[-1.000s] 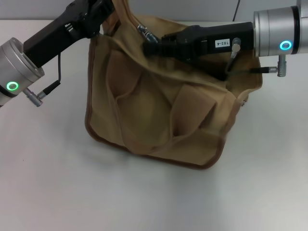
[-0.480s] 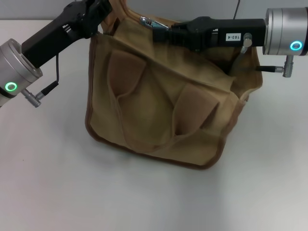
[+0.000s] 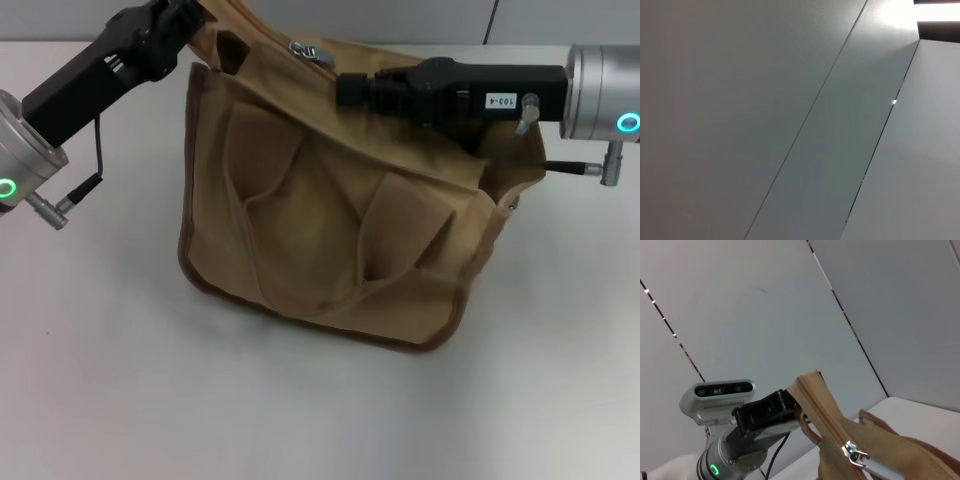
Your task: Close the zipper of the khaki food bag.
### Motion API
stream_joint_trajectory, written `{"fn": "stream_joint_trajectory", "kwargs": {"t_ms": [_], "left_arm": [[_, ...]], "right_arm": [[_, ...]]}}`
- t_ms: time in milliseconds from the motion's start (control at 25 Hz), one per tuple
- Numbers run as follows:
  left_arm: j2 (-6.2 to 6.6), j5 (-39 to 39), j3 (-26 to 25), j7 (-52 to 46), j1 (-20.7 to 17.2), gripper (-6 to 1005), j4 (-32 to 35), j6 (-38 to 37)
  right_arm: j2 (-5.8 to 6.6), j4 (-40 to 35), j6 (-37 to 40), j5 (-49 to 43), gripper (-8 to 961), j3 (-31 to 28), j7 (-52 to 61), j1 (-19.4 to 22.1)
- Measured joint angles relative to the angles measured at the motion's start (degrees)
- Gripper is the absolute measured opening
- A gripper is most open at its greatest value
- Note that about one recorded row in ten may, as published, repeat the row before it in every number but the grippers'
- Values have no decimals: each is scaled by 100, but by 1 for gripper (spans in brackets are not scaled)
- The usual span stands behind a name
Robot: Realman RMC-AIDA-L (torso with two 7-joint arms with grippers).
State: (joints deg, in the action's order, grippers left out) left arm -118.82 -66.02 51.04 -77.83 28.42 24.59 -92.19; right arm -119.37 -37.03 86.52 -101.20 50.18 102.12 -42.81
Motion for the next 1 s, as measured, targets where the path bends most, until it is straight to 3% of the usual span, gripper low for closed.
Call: {"fn": "stream_joint_trajectory", "kwargs": {"t_ms": [280,560,840,1000], "left_arm": [[3,36,23,-1,2,77,1,1],[-1,51,30,-8,10,78,3,-9],[-1,44,35,-17,0,79,3,-22],[-1,25,37,-20,26,79,2,-13]], "right_arm": [[-12,78,13,158,22,1,-132,96],[-23,167,266,1020,25,59,-1014,243],[-4,145,112,1029,27,271,-1358,210],[-19,140,-226,1058,152,343,-1484,203]]}}
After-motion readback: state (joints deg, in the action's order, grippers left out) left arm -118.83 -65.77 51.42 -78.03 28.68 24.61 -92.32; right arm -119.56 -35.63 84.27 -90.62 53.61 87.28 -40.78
